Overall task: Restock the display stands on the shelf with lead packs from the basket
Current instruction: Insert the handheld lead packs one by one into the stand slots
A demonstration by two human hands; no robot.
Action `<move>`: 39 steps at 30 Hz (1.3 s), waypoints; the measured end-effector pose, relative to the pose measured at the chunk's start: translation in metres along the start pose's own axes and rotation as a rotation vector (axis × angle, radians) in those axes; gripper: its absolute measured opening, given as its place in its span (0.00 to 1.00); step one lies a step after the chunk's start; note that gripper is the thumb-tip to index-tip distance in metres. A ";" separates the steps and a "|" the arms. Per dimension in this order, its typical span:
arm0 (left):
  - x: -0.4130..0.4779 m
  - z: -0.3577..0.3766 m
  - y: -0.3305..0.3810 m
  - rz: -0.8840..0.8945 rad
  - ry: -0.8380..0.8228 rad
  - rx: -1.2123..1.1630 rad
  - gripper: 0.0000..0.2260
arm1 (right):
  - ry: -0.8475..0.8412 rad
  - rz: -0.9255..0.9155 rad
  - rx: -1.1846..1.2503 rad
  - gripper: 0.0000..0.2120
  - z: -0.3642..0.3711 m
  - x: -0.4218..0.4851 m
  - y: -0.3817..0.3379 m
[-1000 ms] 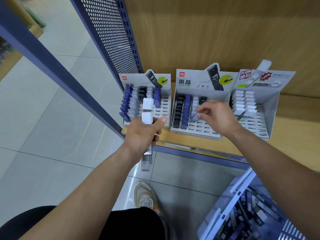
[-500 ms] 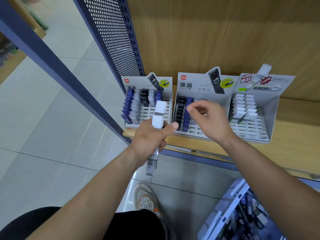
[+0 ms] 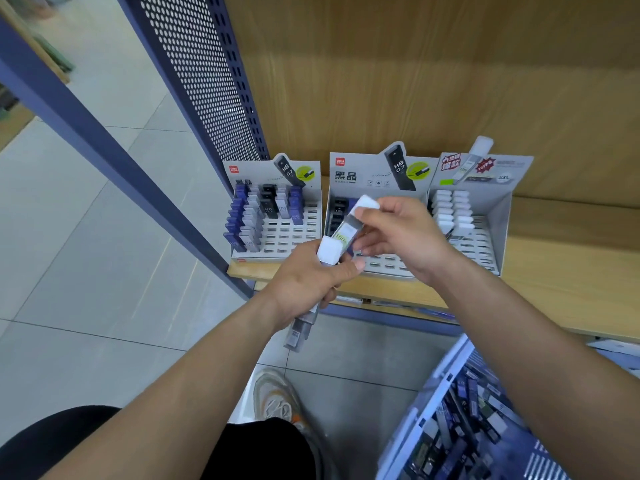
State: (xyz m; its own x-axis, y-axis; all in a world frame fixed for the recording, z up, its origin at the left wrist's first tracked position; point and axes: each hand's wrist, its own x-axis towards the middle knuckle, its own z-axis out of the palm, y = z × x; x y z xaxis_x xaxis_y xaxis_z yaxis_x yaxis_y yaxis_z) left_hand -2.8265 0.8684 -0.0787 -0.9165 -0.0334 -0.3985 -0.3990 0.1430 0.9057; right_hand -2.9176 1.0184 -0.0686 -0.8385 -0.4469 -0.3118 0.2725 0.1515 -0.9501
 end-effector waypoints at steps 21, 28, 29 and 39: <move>0.027 0.084 0.032 -0.012 -0.022 0.077 0.13 | 0.528 -0.218 -0.236 0.07 -0.156 -0.054 0.021; 0.037 0.089 0.021 -0.105 -0.008 0.123 0.15 | 0.484 -0.171 -0.558 0.06 -0.191 -0.031 0.048; 0.037 0.087 0.020 -0.120 -0.006 0.109 0.14 | 0.452 -0.175 -0.560 0.06 -0.188 -0.026 0.050; 0.038 0.070 0.010 -0.176 0.056 -0.003 0.08 | 0.269 -0.284 -0.718 0.06 -0.155 0.004 0.068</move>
State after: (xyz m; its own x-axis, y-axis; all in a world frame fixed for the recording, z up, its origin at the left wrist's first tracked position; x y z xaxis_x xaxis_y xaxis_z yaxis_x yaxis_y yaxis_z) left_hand -2.8639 0.9374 -0.0945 -0.8326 -0.1129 -0.5422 -0.5533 0.1276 0.8232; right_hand -2.9752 1.1637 -0.1338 -0.9395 -0.3404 0.0395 -0.2600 0.6331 -0.7291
